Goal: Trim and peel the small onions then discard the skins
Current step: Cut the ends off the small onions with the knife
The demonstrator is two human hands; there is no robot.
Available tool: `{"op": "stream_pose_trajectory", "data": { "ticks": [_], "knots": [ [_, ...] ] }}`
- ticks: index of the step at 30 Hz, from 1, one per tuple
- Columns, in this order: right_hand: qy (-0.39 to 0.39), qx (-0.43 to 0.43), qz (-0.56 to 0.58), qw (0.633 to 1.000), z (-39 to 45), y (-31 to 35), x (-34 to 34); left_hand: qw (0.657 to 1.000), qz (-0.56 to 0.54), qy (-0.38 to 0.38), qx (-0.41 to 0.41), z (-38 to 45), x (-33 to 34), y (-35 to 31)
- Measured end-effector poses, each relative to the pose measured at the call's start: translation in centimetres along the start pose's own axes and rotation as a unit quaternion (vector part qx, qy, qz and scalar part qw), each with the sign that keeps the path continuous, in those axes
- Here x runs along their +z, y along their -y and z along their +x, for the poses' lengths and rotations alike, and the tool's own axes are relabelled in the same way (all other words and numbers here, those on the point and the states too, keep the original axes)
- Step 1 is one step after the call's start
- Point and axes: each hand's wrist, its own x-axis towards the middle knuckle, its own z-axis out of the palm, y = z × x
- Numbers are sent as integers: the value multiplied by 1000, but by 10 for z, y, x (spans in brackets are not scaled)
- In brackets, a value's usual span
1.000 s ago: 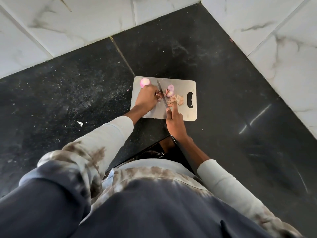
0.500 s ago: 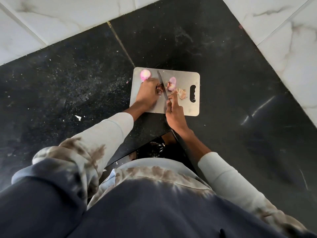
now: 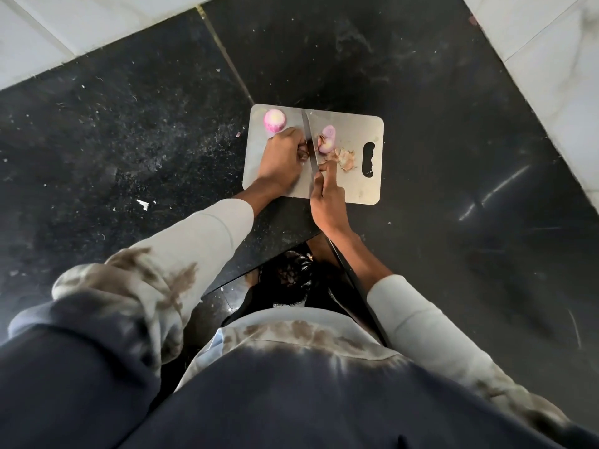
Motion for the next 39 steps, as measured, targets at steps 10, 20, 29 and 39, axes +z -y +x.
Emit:
{"op": "stream_pose_trajectory", "data": {
  "ticks": [10,20,29,39],
  "knots": [
    [11,2,-12,1000,-11,-5,-4,1000,-5,-20,-12,-3,4,0],
    [-1,-34,-77,996,-23,-9,3,999,-27,-22,-33,-6,5,6],
    [-13,-35,-103,994,-31,-5,3,998,-44,-16,-37,-6,-2,3],
    [-6,-13,-80,997,-34,-5,-4,995,-78,-15,-57,-6,-7,1]
  ]
}}
